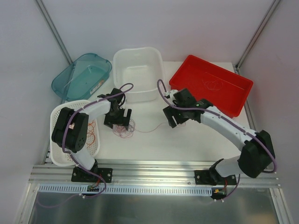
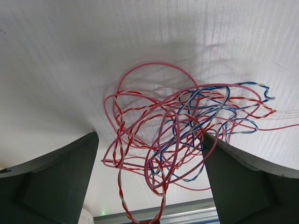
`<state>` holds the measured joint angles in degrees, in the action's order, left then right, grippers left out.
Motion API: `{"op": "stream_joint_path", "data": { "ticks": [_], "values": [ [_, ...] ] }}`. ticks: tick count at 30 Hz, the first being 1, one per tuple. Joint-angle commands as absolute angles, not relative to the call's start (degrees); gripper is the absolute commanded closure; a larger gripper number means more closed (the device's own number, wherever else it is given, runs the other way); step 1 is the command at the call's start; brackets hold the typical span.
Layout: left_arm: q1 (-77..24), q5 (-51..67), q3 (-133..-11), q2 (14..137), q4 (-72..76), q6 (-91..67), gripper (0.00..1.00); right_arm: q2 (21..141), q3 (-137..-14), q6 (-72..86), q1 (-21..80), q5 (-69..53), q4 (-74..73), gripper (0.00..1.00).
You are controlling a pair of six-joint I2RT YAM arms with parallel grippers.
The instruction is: Untangle the cables
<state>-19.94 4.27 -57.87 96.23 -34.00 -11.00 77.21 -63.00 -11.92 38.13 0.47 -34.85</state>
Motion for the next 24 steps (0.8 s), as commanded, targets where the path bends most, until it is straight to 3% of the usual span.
{"op": "stream_joint_path", "data": {
  "ticks": [1,6,11,14,18,19,24],
  "values": [
    [-20.7,3.9,-59.5,94.9,-35.6,-10.8,0.08,83.8,-65.3,-18.6,38.5,-1.2,-33.3,0.24],
    [-20.7,3.8,-59.6,94.8,-35.6,-10.8,0.08,93.9,-67.1,-19.7,38.5,3.1,-31.4,0.26],
    [-20.6,3.6,-59.7,94.7,-35.7,-10.7,0.08,100.9,-67.9,-19.7,38.5,3.9,-30.0,0.35],
    [-20.7,3.3,-59.8,94.8,-35.6,-10.7,0.08,101.7,-67.8,-19.3,38.6,3.8,-30.3,0.51],
    [-20.7,3.2,-59.8,94.9,-35.6,-10.8,0.08,97.2,-65.6,-18.6,38.6,4.4,-30.8,0.85],
    [-20.7,2.7,-59.8,95.0,-35.6,-10.8,0.09,96.0,-65.0,-18.4,38.6,5.3,-31.0,0.99],
    [-20.7,1.8,-59.8,95.6,-36.0,-10.8,0.08,85.4,-64.8,-18.3,38.5,6.8,-35.2,0.99]
  ]
}}
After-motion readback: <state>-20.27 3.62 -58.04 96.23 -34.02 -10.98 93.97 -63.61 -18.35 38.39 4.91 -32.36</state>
